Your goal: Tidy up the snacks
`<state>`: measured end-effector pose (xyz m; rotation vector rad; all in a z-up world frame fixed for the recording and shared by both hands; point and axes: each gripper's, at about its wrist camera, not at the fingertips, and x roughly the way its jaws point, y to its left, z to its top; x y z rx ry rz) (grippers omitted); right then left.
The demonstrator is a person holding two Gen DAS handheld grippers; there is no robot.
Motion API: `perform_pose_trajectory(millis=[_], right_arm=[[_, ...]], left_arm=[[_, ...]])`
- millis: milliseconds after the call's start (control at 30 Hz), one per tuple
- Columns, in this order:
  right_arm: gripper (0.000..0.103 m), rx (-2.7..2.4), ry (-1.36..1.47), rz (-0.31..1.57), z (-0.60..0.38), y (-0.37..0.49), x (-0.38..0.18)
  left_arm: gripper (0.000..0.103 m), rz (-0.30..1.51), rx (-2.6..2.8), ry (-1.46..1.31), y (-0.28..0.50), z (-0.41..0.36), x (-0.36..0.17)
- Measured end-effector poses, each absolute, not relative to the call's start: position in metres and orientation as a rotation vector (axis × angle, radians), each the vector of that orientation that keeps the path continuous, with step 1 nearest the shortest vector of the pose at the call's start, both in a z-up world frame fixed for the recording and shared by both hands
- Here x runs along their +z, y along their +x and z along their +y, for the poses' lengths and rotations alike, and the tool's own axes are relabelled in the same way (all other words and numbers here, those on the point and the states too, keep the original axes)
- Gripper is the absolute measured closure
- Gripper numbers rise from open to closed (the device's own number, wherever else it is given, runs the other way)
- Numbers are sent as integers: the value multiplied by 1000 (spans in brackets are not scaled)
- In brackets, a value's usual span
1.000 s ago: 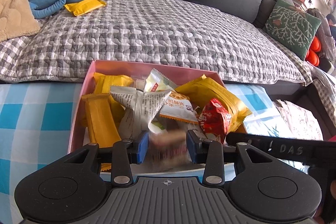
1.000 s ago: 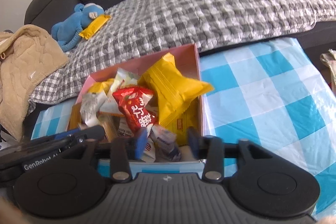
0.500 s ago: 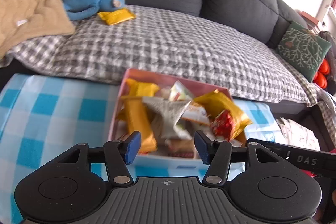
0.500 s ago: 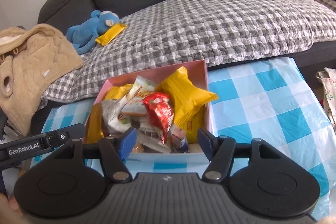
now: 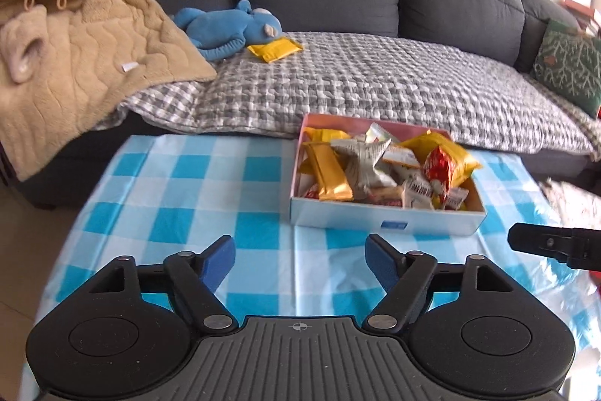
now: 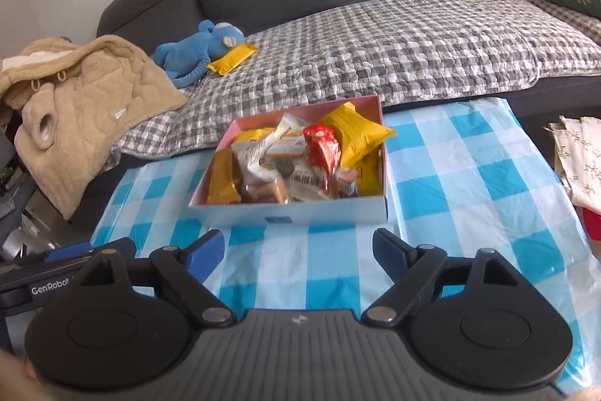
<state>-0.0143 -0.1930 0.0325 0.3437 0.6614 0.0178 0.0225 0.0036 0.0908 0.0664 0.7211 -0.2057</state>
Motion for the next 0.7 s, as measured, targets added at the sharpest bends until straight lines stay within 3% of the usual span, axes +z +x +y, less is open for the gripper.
perform_pose_trajectory(millis=[167,300,700], right_arm=[[6,-9,234,663,-175,-32,26],[0,-13,215,649,-172,-33,26],[0,-46,199,655,-168,-29,22]], left_arm=[[12,689,-191,99,2,4,92],[8,688,-197,85,-3,6,91],[2,688,-171,89,5,3,87]])
